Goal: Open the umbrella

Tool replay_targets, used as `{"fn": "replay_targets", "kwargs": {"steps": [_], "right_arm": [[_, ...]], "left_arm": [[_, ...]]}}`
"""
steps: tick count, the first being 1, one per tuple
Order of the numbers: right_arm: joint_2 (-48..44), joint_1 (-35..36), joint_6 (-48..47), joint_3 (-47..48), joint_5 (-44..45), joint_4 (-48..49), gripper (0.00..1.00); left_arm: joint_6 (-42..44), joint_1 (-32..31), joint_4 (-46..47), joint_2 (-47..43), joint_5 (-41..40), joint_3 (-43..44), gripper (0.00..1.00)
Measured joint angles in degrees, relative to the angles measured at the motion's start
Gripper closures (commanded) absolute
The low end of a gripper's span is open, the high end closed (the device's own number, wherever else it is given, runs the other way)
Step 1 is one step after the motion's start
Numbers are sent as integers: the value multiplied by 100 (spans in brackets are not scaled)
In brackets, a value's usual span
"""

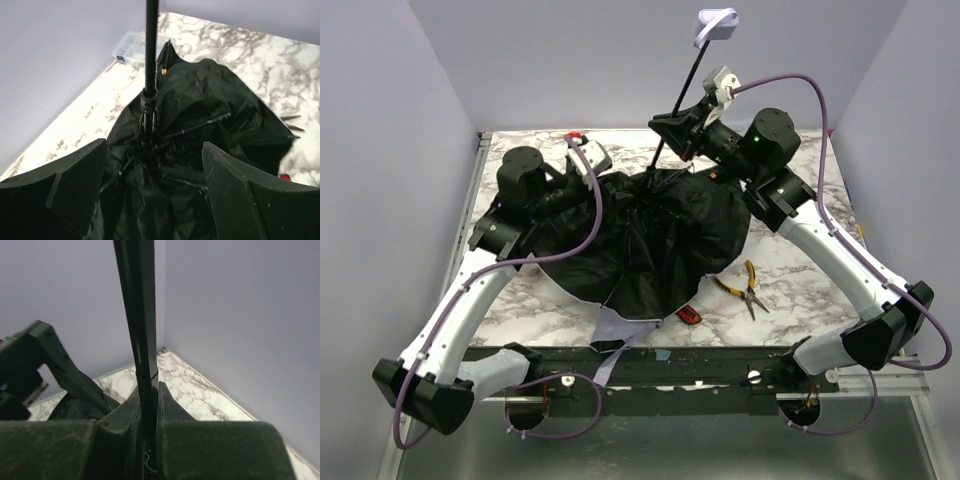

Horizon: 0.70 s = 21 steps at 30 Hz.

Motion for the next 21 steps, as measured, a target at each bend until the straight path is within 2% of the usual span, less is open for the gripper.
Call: {"fn": "replay_targets", "kwargs": {"steps": [6, 9, 11, 15, 21], "right_arm": [[-4, 0, 146, -11, -227, 579, 100], [-15, 0, 184, -26, -341, 778, 100], [-20, 7, 186, -37, -402, 870, 100], [-22, 7, 168, -37, -431, 927, 100], [-210, -20, 107, -278, -439, 1158, 100]], "left_arm": [[219, -323, 688, 741, -431, 372, 38], [446, -450, 1008, 1137, -437, 726, 48], [605, -509, 1169, 1346, -435, 922, 51], [1010, -544, 1502, 1733, -400, 1231, 69], [1405, -610, 1427, 1947, -98, 1434, 73]]}}
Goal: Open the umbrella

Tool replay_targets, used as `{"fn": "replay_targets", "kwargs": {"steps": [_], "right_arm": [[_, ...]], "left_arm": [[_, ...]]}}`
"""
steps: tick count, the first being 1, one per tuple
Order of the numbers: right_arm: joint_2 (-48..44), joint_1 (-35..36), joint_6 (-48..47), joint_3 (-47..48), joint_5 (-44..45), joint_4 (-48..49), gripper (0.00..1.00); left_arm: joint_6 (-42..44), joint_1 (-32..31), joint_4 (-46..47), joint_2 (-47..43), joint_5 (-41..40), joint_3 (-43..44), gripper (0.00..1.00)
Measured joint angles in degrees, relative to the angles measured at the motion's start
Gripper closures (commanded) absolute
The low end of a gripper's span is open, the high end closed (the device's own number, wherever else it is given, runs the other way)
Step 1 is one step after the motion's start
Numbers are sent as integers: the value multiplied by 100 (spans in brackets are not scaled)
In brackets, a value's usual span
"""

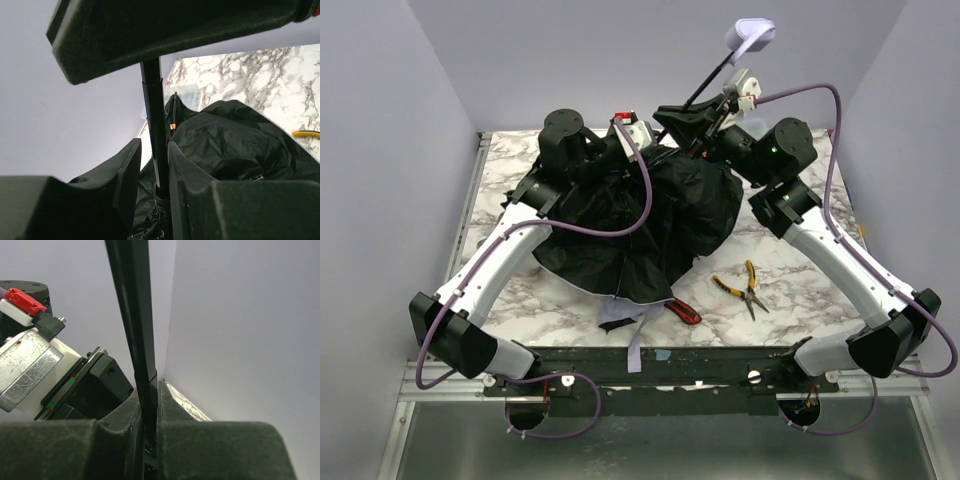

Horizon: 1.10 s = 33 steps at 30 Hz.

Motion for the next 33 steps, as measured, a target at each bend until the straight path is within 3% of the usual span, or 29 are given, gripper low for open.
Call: {"fn": "replay_targets", "kwargs": {"steps": [6, 11, 14, 15, 18, 20, 21, 27, 33], "right_arm": [[-369, -13, 26, -313, 0, 142, 100], [-588, -15, 76, -424, 2, 149, 100], [-691, -24, 46, -551, 2, 140, 98], [-737, -24, 11, -651, 4, 136, 89], [-979, -24, -52, -911, 0, 125, 43], [-1335, -15, -116, -1209, -15, 7, 21], [-1585, -7, -203, -1388, -28, -59, 14], [-2964, 39, -682, -2393, 442, -479, 5], [-2981, 39, -632, -2610, 1683, -1410, 0]], "left_arm": [[90, -76, -140, 44, 149, 72, 76], [249, -85, -236, 42, 175, 7, 98], [337, -94, -282, 42, 190, -4, 100], [402, -96, -315, 42, 199, -4, 100], [702, -111, -463, 44, 192, 37, 100], [960, -44, -590, 57, 74, 111, 100], [1069, 11, -675, 74, -2, 181, 100], [2138, 216, -1078, 66, -195, 942, 100], [3901, 179, -1095, -450, -39, 1075, 100]]}}
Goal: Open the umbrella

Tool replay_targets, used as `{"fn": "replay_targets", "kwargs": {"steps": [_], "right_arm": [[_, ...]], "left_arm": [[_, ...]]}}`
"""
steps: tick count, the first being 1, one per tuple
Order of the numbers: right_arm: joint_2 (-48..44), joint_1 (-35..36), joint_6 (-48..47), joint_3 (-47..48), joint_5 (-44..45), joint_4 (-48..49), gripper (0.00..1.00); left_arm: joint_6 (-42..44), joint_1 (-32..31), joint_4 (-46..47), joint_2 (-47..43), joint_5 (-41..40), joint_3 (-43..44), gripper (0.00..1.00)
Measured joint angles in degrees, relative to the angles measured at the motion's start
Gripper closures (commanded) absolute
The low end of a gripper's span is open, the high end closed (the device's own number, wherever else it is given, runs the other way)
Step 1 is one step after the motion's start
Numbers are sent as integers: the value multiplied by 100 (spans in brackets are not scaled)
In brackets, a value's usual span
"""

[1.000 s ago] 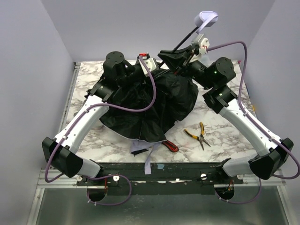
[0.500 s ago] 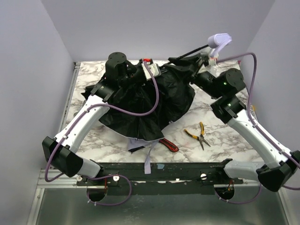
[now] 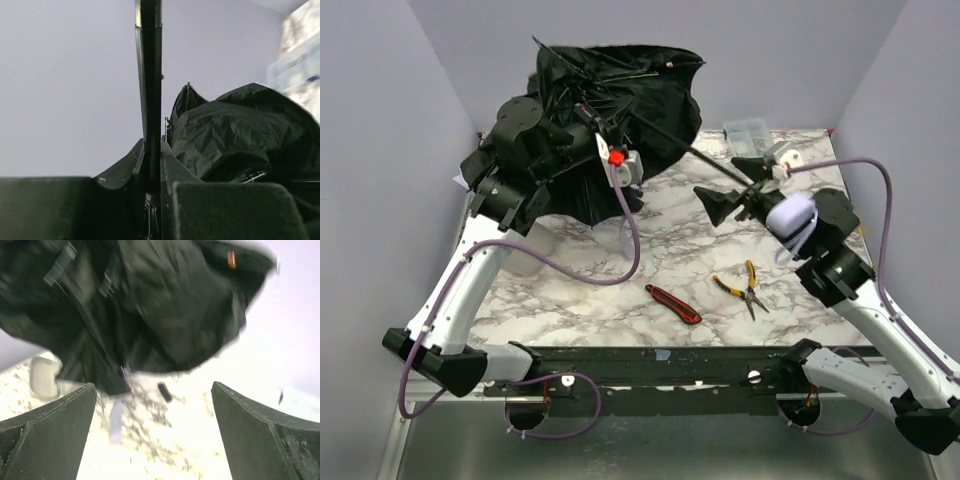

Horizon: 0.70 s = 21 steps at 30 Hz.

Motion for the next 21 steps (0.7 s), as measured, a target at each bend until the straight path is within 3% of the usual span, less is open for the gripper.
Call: {"fn": "replay_targets", "kwargs": {"steps": [4, 9, 12, 17, 21], "right_arm": [[643, -190, 260, 448, 376, -986, 0], [1482, -1338, 820, 1475, -367, -2063, 1], [1794, -1600, 946, 2175, -992, -2559, 2], [1932, -1589, 903, 2885, -2253, -3331, 4], [1985, -1585, 780, 2806, -3132, -3866, 4]], "left_arm": [[1335, 2, -9, -345, 61, -267, 100], [3134, 44, -170, -568, -35, -866, 100], [4295, 55, -79, -623, -372, -1657, 100], [4994, 103, 87, -269, -940, -2057, 100], [5217, 162, 372, -138, -1244, -2151, 100]]}}
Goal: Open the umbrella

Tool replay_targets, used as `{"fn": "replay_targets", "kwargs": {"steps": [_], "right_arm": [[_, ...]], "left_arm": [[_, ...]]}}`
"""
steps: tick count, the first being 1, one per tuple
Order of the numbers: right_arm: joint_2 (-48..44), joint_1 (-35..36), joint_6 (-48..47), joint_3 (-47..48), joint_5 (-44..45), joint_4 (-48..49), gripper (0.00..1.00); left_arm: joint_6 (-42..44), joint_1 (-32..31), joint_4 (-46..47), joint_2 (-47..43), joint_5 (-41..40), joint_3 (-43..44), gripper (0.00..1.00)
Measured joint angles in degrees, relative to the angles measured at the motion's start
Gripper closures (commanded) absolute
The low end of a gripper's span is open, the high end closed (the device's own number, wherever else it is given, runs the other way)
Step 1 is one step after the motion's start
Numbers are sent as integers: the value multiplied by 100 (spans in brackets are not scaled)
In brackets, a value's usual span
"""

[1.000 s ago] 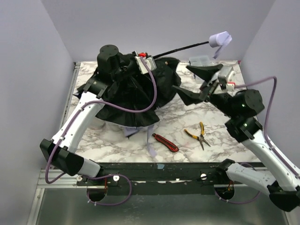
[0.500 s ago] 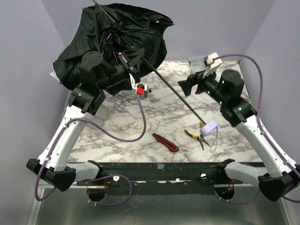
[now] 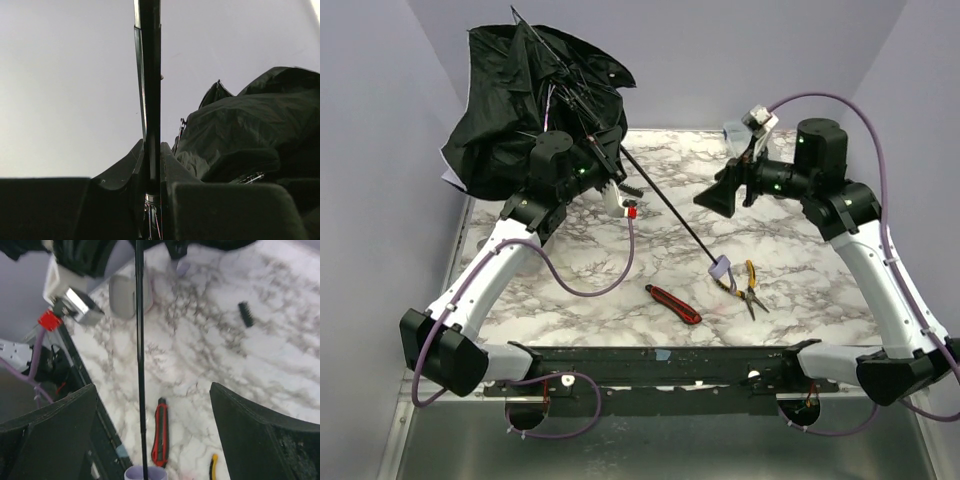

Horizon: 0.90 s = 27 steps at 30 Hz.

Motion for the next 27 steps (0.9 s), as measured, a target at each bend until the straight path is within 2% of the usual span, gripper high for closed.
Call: {"fn": "replay_targets", "kwargs": {"steps": [5, 11, 14, 20, 22, 24, 25, 26, 27], "right_arm": [[376, 2, -186, -317, -446, -673, 3], [634, 240, -455, -422, -476, -942, 1], [688, 389, -498, -424, -490, -914, 5], [1108, 682, -391, -424, -568, -704, 23], [1268, 721, -203, -424, -592, -503, 41], [1443, 756, 0, -396, -658, -289, 82], [1554, 767, 94, -343, -723, -186, 98], [1652, 774, 181, -284, -817, -107, 100], [1731, 785, 299, -223, -918, -39, 100]], "left_arm": [[138, 0, 282, 13, -83, 2, 100], [175, 0, 439, 225, -101, 72, 100], [184, -2, 387, 299, -76, 118, 100], [188, -15, 313, 452, 120, 428, 100], [197, -24, 293, 479, 221, 505, 100], [203, -55, 262, 481, 380, 525, 100], [203, -85, 227, 481, 463, 522, 100], [203, -116, 175, 494, 470, 525, 92], [203, -127, 140, 509, 472, 525, 77]]}}
